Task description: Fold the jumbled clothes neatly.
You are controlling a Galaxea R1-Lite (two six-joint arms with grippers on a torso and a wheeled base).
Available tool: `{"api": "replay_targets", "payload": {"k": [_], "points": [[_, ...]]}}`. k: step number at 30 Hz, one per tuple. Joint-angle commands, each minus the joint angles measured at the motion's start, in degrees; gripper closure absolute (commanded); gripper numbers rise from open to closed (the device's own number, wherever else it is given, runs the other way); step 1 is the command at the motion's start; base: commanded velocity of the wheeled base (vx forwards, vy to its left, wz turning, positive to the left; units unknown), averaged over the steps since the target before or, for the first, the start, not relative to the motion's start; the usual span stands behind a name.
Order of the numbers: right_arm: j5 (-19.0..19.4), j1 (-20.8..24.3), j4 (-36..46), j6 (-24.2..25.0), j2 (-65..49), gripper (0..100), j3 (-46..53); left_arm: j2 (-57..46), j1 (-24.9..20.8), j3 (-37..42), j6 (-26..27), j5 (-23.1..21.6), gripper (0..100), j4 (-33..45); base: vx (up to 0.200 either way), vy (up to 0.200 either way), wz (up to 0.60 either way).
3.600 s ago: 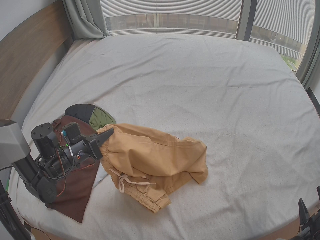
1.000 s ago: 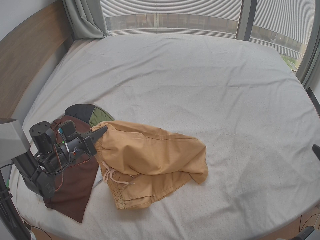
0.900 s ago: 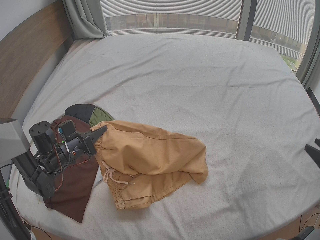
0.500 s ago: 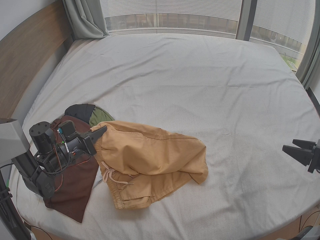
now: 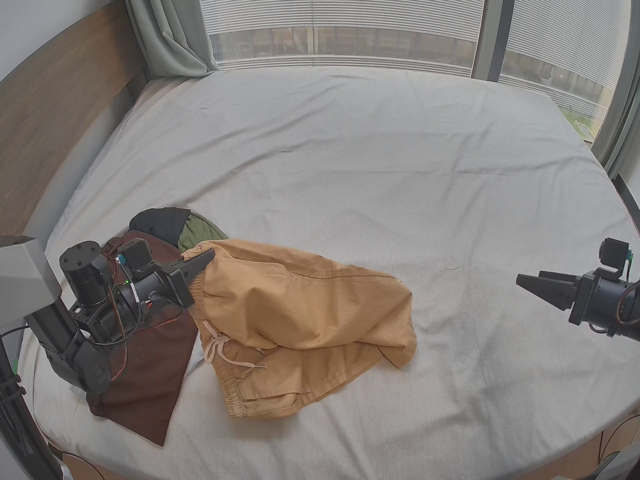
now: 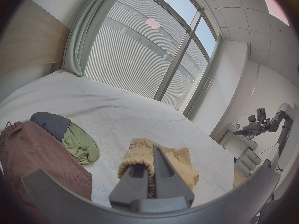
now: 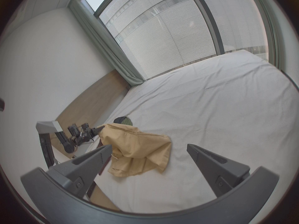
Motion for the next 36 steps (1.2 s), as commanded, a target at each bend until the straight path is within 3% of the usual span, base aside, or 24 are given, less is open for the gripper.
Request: {"api": "replay_targets", "payload": {"k": [1,6,22,31,36], "points": [[0.0,3.8,-5.4,4.9,8.5,0,1.2,0.2,0.4,-0.3,-0.1,0.0,100,0.0,0.0,0.0,0.0],[-0.1,5.9,-12.9,11.4,13.9,0,1.1,0.3,1.2,-0.4,-0.2,-0.1,100,0.0,0.0,0.0,0.0],[-0.6,7.6,-25.6,12.7,28.4,0,1.3,0.6,1.6,-0.5,-0.1,-0.1,100,0.0,0.0,0.0,0.0],[-4.6,11.8,-44.4,20.0,44.3,0,2.4,0.7,1.7,-0.4,-0.1,-0.2,100,0.0,0.0,0.0,0.0],[-6.1,11.9,-50.4,20.6,50.2,0,2.4,0.8,1.5,-0.4,-0.1,-0.2,100,0.0,0.0,0.0,0.0]]}}
